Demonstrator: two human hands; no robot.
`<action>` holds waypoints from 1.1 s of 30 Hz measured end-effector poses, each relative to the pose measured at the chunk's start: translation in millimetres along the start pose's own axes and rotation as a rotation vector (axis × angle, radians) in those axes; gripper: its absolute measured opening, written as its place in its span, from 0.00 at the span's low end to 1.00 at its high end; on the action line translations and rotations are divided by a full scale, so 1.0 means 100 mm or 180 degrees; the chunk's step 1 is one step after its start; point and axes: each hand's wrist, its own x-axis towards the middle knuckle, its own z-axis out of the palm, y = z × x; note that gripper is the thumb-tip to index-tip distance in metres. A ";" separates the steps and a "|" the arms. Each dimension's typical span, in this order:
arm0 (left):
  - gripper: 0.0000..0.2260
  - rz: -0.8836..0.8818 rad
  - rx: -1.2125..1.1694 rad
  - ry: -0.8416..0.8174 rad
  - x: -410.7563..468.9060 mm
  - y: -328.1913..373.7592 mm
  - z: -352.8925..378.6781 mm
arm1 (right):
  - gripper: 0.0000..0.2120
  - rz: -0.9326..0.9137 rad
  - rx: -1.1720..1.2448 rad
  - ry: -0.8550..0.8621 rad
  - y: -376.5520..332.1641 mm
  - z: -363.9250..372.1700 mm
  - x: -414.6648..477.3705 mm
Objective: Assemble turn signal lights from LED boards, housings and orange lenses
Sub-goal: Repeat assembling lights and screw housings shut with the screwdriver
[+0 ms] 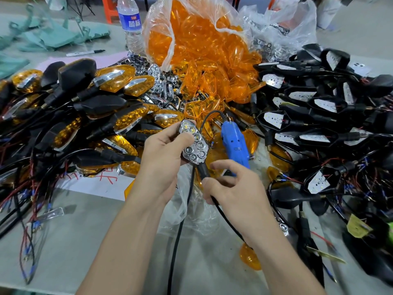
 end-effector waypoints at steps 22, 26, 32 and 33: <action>0.32 0.0771 0.1294 -0.0724 0.00 0.09 -0.12 | 0.27 -0.1066 -0.0842 0.0791 0.05 0.07 -0.06; 0.32 0.0773 0.1344 -0.0680 0.01 0.08 -0.13 | 0.23 -0.1186 -0.0823 0.0757 0.12 0.06 -0.02; 0.32 0.0871 0.1354 -0.0254 0.05 0.05 -0.20 | 0.19 -0.0455 -0.0607 -0.0057 0.14 -0.06 -0.01; 0.32 0.0877 0.1358 -0.0215 0.05 0.05 -0.20 | 0.13 -0.0390 -0.0698 -0.0009 0.15 -0.07 -0.01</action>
